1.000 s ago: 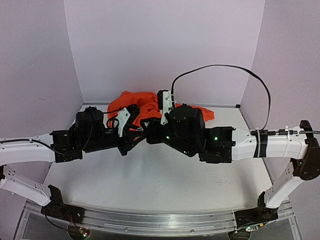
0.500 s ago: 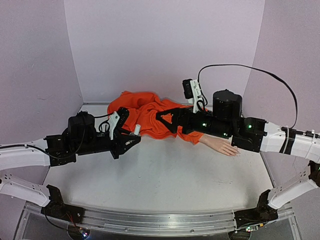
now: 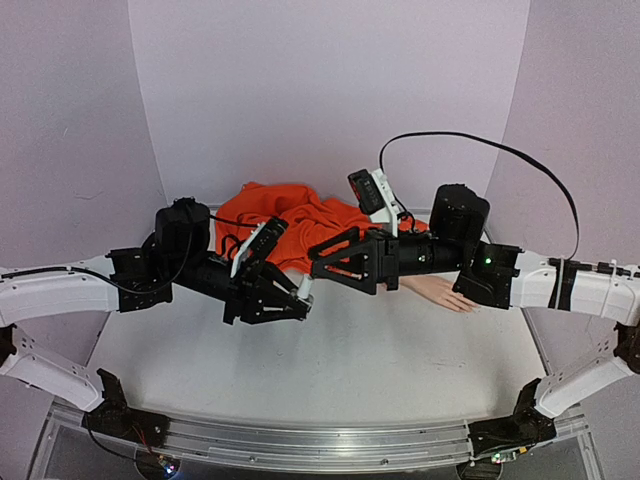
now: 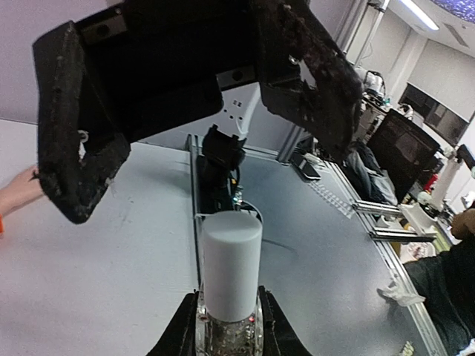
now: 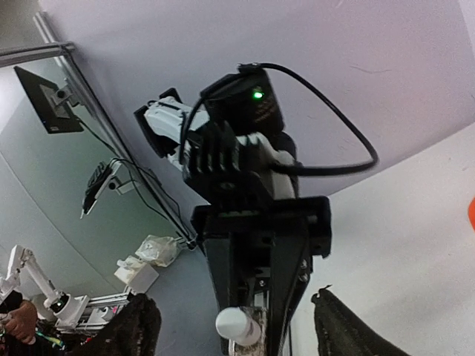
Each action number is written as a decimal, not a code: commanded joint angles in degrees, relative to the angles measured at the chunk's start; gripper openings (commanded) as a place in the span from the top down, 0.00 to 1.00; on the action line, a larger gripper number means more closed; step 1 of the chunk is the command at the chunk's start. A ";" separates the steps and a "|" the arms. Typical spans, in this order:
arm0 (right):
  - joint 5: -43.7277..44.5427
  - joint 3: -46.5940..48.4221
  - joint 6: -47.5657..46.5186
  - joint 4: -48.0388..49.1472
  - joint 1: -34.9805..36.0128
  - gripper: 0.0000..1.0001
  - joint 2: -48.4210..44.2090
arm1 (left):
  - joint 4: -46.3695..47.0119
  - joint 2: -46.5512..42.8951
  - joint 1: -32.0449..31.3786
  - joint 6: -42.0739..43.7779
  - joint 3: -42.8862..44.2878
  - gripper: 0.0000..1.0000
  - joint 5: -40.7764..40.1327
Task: Paint the nails
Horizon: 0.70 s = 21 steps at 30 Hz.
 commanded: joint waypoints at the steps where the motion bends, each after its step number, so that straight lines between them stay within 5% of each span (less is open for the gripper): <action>1: -7.64 0.21 2.15 10.01 0.03 0.38 1.99 | 2.64 1.35 -0.45 -1.56 3.54 1.00 8.83; 6: -8.64 0.35 2.52 11.01 0.12 0.53 3.24 | 2.72 1.24 -0.47 -1.69 3.69 1.00 9.12; 21: -10.58 0.92 -0.10 9.57 2.91 0.45 5.50 | 3.08 1.06 -0.46 -1.21 3.60 1.00 7.39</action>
